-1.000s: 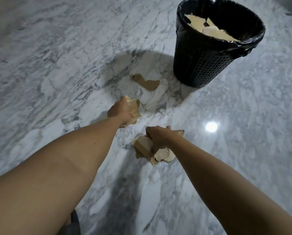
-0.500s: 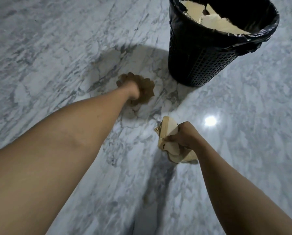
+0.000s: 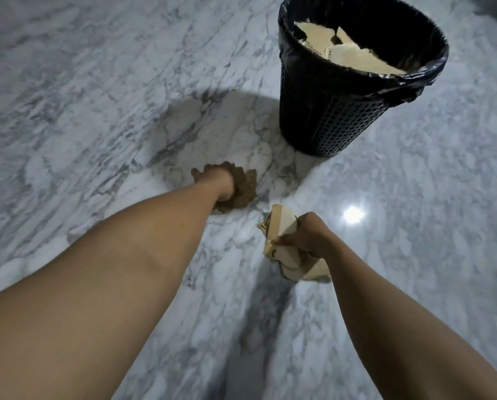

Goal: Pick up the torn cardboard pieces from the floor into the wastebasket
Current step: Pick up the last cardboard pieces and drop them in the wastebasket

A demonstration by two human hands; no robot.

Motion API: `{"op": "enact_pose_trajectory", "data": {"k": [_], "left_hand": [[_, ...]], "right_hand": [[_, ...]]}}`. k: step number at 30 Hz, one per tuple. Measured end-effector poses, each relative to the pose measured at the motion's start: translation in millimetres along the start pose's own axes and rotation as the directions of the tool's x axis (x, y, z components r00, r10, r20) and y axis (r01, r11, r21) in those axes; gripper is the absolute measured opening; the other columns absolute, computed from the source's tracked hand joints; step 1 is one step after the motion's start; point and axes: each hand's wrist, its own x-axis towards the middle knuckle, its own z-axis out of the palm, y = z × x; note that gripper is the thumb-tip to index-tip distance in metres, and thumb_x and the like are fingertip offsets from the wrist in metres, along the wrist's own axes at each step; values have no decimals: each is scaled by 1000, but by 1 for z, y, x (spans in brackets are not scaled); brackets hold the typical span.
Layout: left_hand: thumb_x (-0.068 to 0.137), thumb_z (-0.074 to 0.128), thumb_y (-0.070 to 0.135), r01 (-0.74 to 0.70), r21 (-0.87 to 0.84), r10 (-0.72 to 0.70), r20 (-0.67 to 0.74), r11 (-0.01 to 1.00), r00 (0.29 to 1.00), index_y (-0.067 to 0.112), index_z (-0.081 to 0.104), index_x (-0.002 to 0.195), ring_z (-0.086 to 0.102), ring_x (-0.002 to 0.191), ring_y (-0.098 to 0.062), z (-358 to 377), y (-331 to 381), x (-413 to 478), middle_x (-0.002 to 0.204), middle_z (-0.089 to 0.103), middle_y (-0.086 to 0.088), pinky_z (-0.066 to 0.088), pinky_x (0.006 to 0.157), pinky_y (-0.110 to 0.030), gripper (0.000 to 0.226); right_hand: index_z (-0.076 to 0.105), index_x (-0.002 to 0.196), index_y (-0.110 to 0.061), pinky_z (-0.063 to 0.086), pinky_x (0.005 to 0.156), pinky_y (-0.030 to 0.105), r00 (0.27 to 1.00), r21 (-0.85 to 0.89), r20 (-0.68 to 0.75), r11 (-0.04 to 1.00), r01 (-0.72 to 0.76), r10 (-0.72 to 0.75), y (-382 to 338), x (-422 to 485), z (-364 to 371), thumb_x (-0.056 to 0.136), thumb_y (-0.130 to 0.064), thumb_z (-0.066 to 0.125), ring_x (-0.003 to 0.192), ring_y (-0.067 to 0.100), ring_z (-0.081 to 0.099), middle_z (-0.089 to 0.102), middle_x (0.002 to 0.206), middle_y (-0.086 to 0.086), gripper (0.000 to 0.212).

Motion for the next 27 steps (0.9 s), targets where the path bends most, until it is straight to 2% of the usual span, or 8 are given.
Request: {"op": "enact_pose_trajectory", "data": {"k": [4,9,13,17,19,21,23,27], "left_hand": [[73,77,50,8,-82,-10,-28,997,1000,17,39,135,51,121,-36,26,-15,-36,132,54,-11,40,101,-52,80],[60,73,68,65,-43,-64,26,997,998,19,49,133,44,125,-38,49,-29,-56,140,49,-11,40,104,-52,91],[73,78,53,130,-93,-129,19,987,991,10,39,140,36,130,-36,54,-29,-88,144,37,-15,38,104,-46,88],[81,76,36,22,-245,-36,-51,969,998,14,46,124,54,104,-27,59,-27,-101,127,56,-11,44,85,-35,57],[85,69,27,-19,-300,-4,-76,954,997,11,38,135,55,113,-30,55,-20,-104,133,52,-13,46,86,-35,60],[87,62,20,-45,-398,15,-79,916,997,6,29,141,53,119,-33,43,-7,-110,137,48,-17,47,89,-35,65],[84,63,21,-93,-496,42,-112,863,993,2,33,137,58,111,-35,18,8,-114,127,54,-19,49,77,-33,64],[83,67,24,-277,-528,152,-268,803,951,7,41,122,62,88,-27,-92,46,-123,99,58,-11,45,51,-28,50]], "right_hand": [[52,82,-10,43,66,31,999,33,-18,999,-39,39,-6,-13,4,64,-53,88,75,20,57,53,70,0,59],[55,103,-10,51,74,34,996,62,-22,995,-82,83,-9,-38,18,57,-61,87,90,24,62,59,85,2,76],[60,109,-10,57,82,37,995,148,-38,985,-89,96,-5,-56,26,60,-57,87,94,24,65,67,97,4,73],[60,101,-6,51,57,28,987,404,-62,908,-109,146,-3,-68,14,74,-32,85,79,18,62,63,84,2,45],[62,103,-5,47,48,23,983,539,-84,837,-94,165,-3,-76,4,80,-18,78,74,16,60,65,91,5,31],[63,105,-5,53,56,26,973,610,-168,792,-23,158,-8,-79,-12,78,-18,77,82,22,64,68,100,9,33],[60,112,-6,53,65,32,948,582,-297,809,86,114,-23,-85,-38,76,-21,78,93,28,65,67,105,11,43],[57,121,-8,53,59,29,830,543,-557,745,387,-26,-72,-103,-144,79,-21,69,94,24,65,64,106,7,46]]}}
